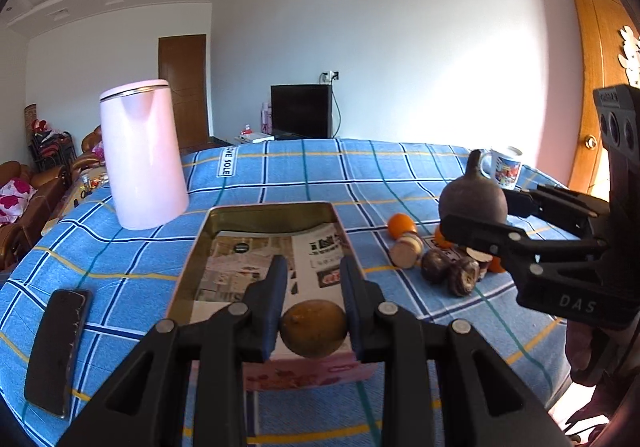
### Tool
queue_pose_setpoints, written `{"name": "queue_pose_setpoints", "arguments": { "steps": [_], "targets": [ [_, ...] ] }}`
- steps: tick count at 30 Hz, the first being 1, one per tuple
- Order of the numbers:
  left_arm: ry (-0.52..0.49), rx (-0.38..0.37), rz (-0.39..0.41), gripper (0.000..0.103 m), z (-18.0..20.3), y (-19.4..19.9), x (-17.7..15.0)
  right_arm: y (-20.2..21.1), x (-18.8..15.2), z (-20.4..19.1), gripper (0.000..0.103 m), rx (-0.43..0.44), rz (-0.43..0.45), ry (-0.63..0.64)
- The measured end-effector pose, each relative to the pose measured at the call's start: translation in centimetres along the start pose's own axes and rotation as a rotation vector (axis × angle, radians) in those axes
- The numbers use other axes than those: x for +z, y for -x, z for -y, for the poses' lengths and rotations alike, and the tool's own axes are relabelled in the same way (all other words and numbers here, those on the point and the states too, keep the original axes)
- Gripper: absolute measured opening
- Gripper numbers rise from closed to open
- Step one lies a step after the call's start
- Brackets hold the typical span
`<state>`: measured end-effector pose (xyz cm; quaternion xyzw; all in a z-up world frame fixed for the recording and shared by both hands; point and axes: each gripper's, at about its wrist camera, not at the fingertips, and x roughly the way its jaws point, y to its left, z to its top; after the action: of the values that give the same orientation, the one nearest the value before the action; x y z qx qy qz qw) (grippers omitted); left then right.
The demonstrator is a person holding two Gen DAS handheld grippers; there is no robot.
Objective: Organize fruits
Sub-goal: 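Carry both held items over the pink tin and open both tools to drop them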
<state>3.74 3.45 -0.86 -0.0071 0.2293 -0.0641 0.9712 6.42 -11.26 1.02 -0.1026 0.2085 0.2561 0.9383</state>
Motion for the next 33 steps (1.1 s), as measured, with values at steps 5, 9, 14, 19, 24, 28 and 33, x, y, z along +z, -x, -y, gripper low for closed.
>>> {"name": "queue_pose_setpoints", "arguments": {
  "steps": [5, 9, 14, 19, 24, 28, 33],
  "targets": [
    [0.038, 0.025, -0.012, 0.029, -2.3, -1.4, 0.8, -2.8, 1.4, -1.7, 0.052, 0.061, -0.01, 0.006],
    [0.036, 0.041, -0.012, 0.029, -3.0, -2.0, 0.8, -5.1, 1.7, -2.3, 0.052, 0.088, -0.038, -0.011],
    [0.04, 0.046, -0.024, 0.029, -3.8, -2.7, 0.6, -6.9, 1.9, -3.6, 0.052, 0.098, -0.061, 0.018],
    [0.049, 0.064, -0.061, 0.029, -4.7, -3.9, 0.5, -8.6, 1.8, -4.2, 0.053, 0.122, -0.106, 0.02],
    [0.053, 0.081, -0.079, 0.029, -5.4, -4.6, 0.8, -9.5, 1.5, -5.1, 0.053, 0.135, -0.146, 0.043],
    [0.048, 0.089, -0.092, 0.029, -5.5, -5.0, 0.9, -10.0, 1.4, -5.6, 0.053, 0.149, -0.17, 0.056],
    [0.05, 0.105, -0.099, 0.03, -5.5, -5.3, 0.8, -10.8, 1.1, -5.9, 0.053, 0.177, -0.207, 0.051]
  ]
}}
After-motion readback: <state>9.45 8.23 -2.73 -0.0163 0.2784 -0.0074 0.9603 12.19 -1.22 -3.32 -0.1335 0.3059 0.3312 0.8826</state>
